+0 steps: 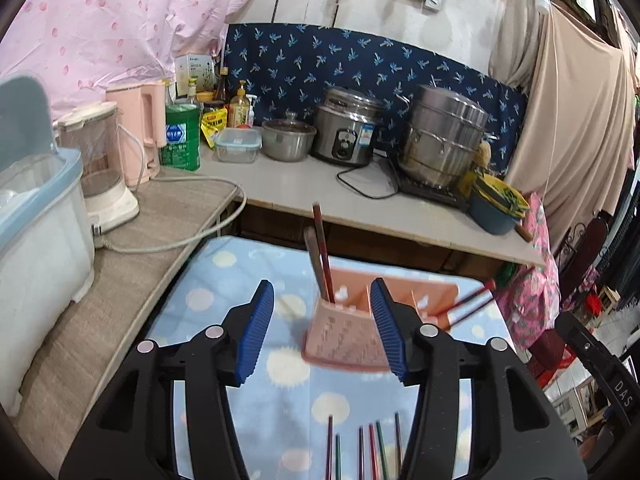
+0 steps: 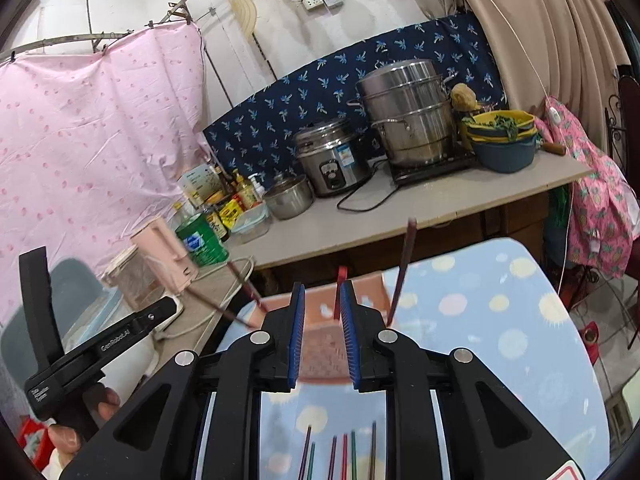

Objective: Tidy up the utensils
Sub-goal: 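Carry both chopsticks up into the pink basket and open both tools, then move both open tools back down to the remaining chopsticks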

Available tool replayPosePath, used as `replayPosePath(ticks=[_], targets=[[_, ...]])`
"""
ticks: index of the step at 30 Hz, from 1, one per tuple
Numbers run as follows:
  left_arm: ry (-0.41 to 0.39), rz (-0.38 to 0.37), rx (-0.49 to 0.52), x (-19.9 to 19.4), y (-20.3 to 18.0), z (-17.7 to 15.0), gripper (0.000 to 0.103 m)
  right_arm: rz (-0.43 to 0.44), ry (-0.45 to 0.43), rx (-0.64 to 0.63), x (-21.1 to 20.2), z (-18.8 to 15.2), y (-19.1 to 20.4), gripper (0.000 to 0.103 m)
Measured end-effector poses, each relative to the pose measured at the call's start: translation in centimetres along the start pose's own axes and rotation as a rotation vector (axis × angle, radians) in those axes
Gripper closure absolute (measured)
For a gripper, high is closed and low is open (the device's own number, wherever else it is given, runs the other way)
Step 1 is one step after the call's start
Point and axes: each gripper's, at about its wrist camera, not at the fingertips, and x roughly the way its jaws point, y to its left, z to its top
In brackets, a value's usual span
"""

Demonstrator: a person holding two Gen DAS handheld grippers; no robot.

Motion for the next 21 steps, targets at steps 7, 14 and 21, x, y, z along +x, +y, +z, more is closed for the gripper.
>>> replayPosePath(ticks=[7,14,21], targets=[[0.06,0.002,0.04,-2.2,0.4,-6.5,0.054,-0.024,0.074,-0.049,-3.3,-6.5,-0.2,0.083],[0.123,0.012,0.076,-3.7,0.8,-12.5,0.054,-0.05,0.18,-0.084,-5.2,-12.6,-0.9,0.083],[0.19,0.027,0.108,-4.4,1.0,-17.9,0.054,-0.076,0.281,-0.099,-5.6,-18.4,-1.9,0.083]])
